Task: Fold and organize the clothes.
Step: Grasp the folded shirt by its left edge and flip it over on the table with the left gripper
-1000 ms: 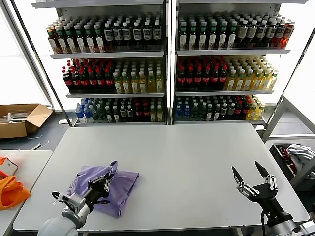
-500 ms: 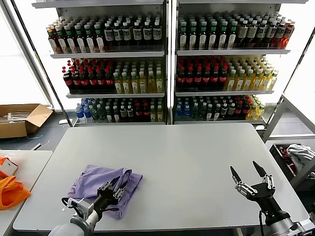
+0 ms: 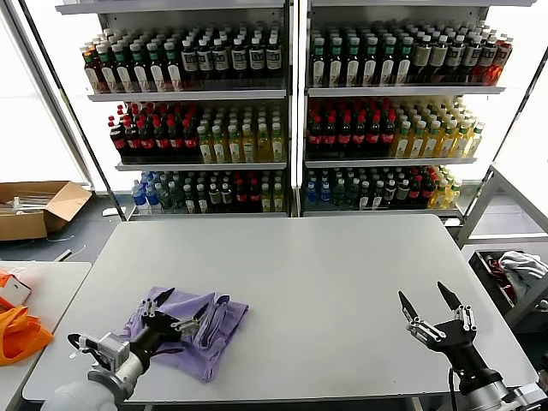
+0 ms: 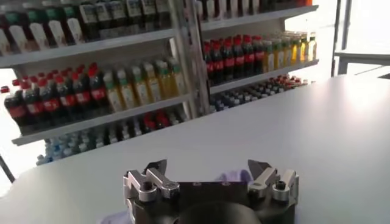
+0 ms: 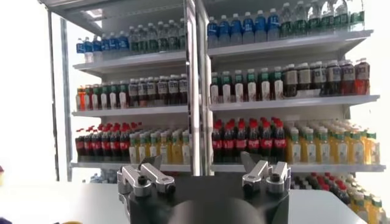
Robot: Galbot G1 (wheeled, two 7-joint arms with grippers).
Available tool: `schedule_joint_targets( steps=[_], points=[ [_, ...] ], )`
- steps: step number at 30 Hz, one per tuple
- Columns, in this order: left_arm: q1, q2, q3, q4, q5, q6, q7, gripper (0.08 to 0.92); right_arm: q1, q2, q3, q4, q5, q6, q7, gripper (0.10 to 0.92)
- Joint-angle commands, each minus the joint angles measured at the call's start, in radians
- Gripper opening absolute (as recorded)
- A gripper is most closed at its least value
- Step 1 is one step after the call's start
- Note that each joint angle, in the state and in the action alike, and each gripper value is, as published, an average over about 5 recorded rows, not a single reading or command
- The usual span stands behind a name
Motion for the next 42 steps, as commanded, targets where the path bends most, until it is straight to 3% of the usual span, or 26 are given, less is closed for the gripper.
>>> schedule_joint_targets(
  steps=[1,5,10,19,29,33,42],
  points=[
    [-0.106,0.102,-0.190,0.200,-0.389,0.081,-0.074,0.815,0.002,0.001,-0.014,0.001,-0.002,-0.001,0.000,0.823],
    [-0.174,0.129,-0.143,0.329,-0.468,0.094,-0.110,0.822,0.008,0.004,-0.029,0.004,-0.009,-0.006,0.000,0.823],
    [-0.226,0.104,-0.084,0.402,-0.515,0.102,-0.137,0.823,0.011,0.005,-0.030,0.007,-0.013,-0.014,0.001,0.823],
    [-0.230,0.048,-0.006,0.416,-0.471,0.106,-0.135,0.823,0.005,-0.004,-0.001,0.008,-0.005,-0.017,0.002,0.823],
    [-0.201,0.035,0.014,0.401,-0.424,0.104,-0.105,0.808,0.004,-0.002,0.002,0.001,-0.002,-0.012,0.002,0.823],
    [-0.183,0.035,0.023,0.387,-0.418,0.103,-0.095,0.731,0.005,-0.002,0.003,-0.003,0.000,-0.009,0.002,0.823],
    [-0.164,0.013,0.046,0.366,-0.395,0.102,-0.088,0.473,0.003,0.001,0.017,-0.003,0.006,-0.003,0.001,0.823]
  ],
)
